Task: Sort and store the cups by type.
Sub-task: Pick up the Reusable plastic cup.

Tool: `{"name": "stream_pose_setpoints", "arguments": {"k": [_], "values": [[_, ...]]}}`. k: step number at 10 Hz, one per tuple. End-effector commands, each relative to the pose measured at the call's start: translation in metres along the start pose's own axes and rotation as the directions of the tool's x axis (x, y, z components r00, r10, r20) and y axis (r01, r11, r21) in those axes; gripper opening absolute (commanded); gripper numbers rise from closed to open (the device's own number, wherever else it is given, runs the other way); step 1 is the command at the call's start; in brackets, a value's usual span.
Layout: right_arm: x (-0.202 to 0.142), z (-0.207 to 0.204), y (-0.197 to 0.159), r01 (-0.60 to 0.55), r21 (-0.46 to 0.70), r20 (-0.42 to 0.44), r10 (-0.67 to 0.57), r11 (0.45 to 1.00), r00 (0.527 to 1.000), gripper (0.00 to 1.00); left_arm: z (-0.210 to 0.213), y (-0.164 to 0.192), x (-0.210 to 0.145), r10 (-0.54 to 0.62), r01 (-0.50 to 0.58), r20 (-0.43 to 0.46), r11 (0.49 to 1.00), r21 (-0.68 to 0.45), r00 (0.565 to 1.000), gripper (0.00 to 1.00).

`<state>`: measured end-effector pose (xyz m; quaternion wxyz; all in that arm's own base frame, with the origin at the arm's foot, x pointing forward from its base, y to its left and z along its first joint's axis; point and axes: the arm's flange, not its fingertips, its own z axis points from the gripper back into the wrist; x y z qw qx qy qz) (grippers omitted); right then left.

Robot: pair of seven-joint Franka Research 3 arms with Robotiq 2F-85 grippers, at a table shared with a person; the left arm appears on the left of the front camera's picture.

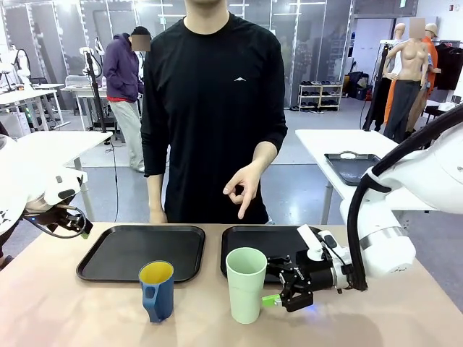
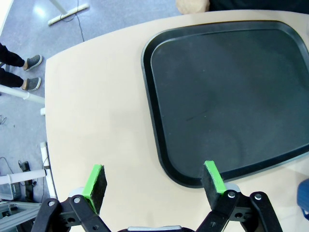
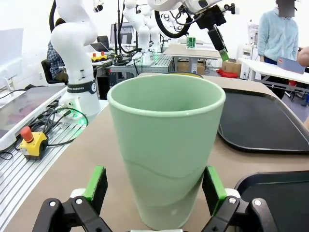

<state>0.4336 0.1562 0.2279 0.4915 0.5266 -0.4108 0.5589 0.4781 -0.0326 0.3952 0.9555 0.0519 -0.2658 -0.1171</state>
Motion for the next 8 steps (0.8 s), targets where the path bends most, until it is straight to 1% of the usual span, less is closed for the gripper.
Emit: {"name": "stream_pose_setpoints", "arguments": {"k": [1, 8], "values": [[0.004, -0.013, -0.007, 0.024, 0.012, 0.023, -0.025, 1.0, 0.999, 1.0, 0.002, 0.0, 0.001, 0.001, -0.001, 0.005, 1.0, 0.002, 1.0, 1.0], [-0.004, -0.05, -0.017, 0.057, 0.031, 0.028, -0.058, 0.998, 0.998, 1.0, 0.002, 0.0, 0.001, 0.001, -0.001, 0.005, 1.0, 0.002, 1.0, 1.0]]}}
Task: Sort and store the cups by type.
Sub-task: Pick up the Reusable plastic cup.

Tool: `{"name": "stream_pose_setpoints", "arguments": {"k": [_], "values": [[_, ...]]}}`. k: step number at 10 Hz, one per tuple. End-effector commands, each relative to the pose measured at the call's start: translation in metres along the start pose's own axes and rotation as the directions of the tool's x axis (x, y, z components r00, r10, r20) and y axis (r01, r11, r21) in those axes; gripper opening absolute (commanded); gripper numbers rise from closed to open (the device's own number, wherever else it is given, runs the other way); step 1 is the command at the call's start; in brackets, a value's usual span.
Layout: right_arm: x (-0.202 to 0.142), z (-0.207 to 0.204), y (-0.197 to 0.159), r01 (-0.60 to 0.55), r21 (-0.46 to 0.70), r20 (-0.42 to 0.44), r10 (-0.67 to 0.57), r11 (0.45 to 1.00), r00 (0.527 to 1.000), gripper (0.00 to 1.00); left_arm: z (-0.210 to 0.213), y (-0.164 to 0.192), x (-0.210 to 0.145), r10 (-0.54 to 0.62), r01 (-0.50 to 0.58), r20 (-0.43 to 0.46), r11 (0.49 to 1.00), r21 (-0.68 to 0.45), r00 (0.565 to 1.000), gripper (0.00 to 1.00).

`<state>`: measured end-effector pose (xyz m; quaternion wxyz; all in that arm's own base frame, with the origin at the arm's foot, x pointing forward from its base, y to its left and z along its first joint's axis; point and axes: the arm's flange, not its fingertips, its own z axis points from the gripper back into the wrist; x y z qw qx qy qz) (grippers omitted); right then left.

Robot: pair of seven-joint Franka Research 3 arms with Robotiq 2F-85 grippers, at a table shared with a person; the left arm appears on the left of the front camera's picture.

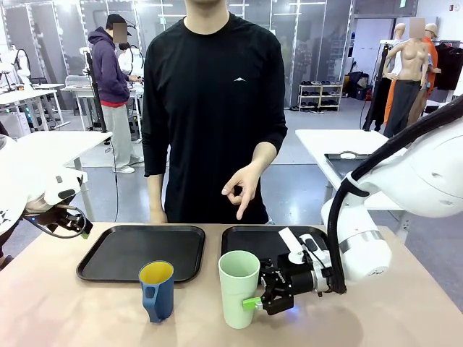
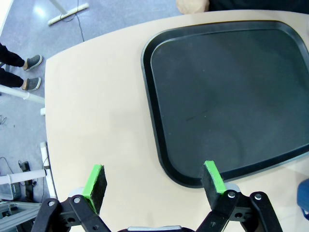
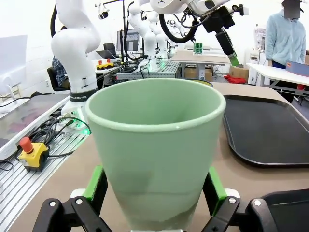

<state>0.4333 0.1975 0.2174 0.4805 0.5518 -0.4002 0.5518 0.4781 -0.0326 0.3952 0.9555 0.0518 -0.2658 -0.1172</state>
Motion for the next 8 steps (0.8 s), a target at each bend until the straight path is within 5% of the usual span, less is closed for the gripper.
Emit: {"name": "stream_pose_setpoints", "arguments": {"k": [1, 6, 7, 8], "values": [[0.0014, -0.0137, -0.0107, 0.034, -0.007, -0.002, -0.034, 0.999, 0.999, 1.0, 0.0024, 0.0, 0.0005, 0.001, -0.001, 0.005, 1.0, 0.002, 1.0, 1.0], [-0.003, -0.022, -0.0087, 0.042, -0.021, -0.023, -0.043, 0.999, 0.999, 1.0, 0.0024, 0.0, 0.0005, 0.001, -0.001, 0.005, 1.0, 0.002, 1.0, 1.0], [-0.0032, -0.0203, -0.0076, 0.025, -0.007, -0.013, -0.026, 1.0, 1.0, 0.84, 0.0024, 0.0, 0.0005, 0.001, -0.001, 0.005, 1.0, 0.002, 1.0, 1.0], [-0.004, -0.0204, -0.0069, 0.036, -0.031, -0.014, -0.036, 0.999, 0.999, 0.81, 0.0024, 0.0, 0.0005, 0.001, -0.001, 0.005, 1.0, 0.002, 1.0, 1.0]]}}
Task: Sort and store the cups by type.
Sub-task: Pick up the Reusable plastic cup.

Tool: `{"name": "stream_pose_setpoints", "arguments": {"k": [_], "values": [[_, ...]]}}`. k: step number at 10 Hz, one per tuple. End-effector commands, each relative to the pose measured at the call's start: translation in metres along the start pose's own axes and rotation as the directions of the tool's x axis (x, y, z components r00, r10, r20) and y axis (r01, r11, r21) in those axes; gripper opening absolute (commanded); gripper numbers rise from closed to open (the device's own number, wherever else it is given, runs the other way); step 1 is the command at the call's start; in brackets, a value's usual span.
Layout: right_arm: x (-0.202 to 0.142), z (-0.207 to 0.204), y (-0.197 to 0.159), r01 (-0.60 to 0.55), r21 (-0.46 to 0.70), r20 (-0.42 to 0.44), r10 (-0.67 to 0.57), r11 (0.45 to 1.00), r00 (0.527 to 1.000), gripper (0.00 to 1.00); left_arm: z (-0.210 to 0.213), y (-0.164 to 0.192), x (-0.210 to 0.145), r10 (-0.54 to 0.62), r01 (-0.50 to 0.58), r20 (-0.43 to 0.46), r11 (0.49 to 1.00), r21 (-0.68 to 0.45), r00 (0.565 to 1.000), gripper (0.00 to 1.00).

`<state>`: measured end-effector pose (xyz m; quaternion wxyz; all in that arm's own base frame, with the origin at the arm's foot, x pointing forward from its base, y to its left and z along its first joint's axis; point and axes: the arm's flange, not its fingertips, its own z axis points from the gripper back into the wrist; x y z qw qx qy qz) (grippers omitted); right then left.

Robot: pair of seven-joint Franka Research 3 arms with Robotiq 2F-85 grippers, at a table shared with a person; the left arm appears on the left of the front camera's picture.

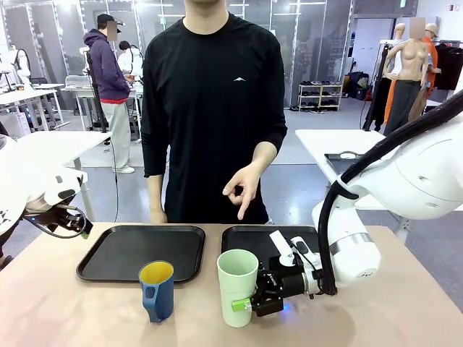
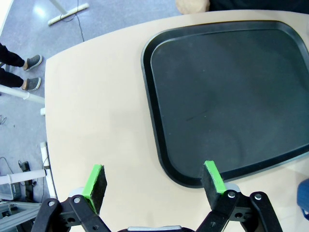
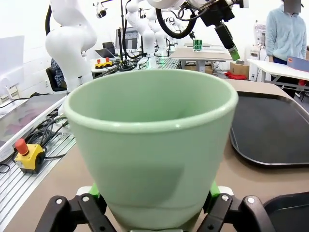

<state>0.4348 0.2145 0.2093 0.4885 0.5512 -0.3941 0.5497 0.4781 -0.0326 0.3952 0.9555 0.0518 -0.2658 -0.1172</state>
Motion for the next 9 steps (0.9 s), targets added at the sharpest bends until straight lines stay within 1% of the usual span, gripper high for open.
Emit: {"name": "stream_pose_setpoints", "arguments": {"k": [1, 2, 3, 5, 6, 9], "values": [[0.002, -0.003, -0.001, 0.02, -0.028, -0.002, -0.02, 0.999, 1.0, 0.65, 0.002, 0.0, 0.001, 0.001, -0.001, 0.005, 1.0, 0.002, 1.0, 1.0], [0.002, -0.003, -0.001, 0.018, -0.037, 0.005, -0.018, 0.999, 1.0, 0.63, 0.002, 0.0, 0.001, 0.001, -0.001, 0.005, 1.0, 0.002, 1.0, 1.0], [0.001, -0.003, -0.001, 0.014, -0.048, -0.004, -0.015, 0.999, 1.0, 0.47, 0.002, 0.0, 0.001, 0.001, -0.001, 0.005, 1.0, 0.002, 1.0, 1.0], [0.008, -0.002, 0.003, 0.005, -0.068, -0.002, -0.005, 0.998, 1.0, 0.47, 0.002, 0.0, 0.001, 0.001, -0.001, 0.005, 1.0, 0.002, 1.0, 1.0], [0.018, -0.001, 0.007, 0.0, -0.084, -0.003, 0.0, 0.996, 1.0, 0.47, 0.002, 0.0, 0.001, 0.001, -0.001, 0.005, 1.0, 0.002, 1.0, 1.0], [0.057, 0.009, 0.021, -0.045, -0.127, -0.059, 0.038, 0.991, 0.998, 0.47, 0.002, 0.0, 0.001, 0.001, -0.001, 0.005, 1.0, 0.002, 1.0, 1.0]]}}
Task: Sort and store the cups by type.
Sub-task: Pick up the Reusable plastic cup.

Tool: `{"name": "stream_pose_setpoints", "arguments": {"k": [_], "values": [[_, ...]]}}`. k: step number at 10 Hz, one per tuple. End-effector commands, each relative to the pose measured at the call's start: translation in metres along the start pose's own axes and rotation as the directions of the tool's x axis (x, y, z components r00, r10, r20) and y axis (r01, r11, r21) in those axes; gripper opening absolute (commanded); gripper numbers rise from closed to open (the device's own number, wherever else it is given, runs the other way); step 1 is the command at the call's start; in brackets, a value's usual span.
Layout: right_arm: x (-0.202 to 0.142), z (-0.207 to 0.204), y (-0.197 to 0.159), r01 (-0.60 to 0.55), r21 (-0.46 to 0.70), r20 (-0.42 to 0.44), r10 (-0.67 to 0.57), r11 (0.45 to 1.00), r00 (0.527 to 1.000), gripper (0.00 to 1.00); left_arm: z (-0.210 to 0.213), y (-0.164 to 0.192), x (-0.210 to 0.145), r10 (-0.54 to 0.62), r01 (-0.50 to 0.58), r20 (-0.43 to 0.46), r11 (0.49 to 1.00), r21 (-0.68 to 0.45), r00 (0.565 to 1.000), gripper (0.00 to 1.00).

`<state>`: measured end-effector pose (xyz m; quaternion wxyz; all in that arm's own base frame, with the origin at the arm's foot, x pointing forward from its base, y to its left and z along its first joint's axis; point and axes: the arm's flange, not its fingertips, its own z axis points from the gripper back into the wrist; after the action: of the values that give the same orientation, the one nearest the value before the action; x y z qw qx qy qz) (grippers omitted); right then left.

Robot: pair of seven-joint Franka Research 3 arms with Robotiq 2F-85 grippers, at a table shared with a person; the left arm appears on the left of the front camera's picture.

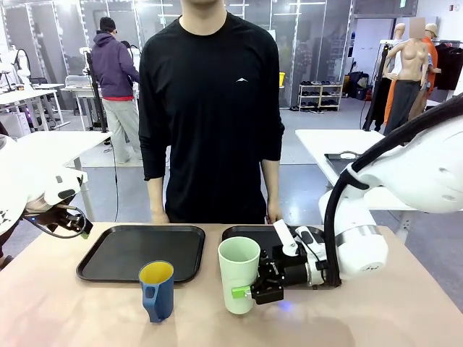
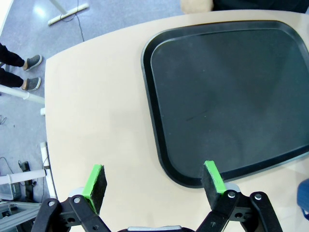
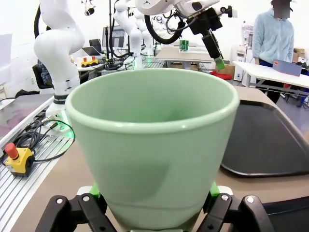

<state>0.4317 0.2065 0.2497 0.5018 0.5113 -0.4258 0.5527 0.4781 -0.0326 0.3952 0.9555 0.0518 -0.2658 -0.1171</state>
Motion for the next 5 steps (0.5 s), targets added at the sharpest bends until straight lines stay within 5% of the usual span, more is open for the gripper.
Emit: {"name": "stream_pose_setpoints", "arguments": {"k": [1, 5], "values": [[0.0281, 0.0047, 0.0147, -0.005, -0.047, -0.049, 0.003, 0.999, 0.999, 0.47, 0.0024, 0.0, 0.0006, 0.001, -0.001, 0.005, 1.0, 0.002, 1.0, 1.0], [0.0332, 0.0123, 0.0125, -0.045, -0.04, -0.046, 0.043, 0.998, 0.998, 0.47, 0.0024, 0.0, 0.0006, 0.001, -0.001, 0.005, 1.0, 0.002, 1.0, 1.0]]}}
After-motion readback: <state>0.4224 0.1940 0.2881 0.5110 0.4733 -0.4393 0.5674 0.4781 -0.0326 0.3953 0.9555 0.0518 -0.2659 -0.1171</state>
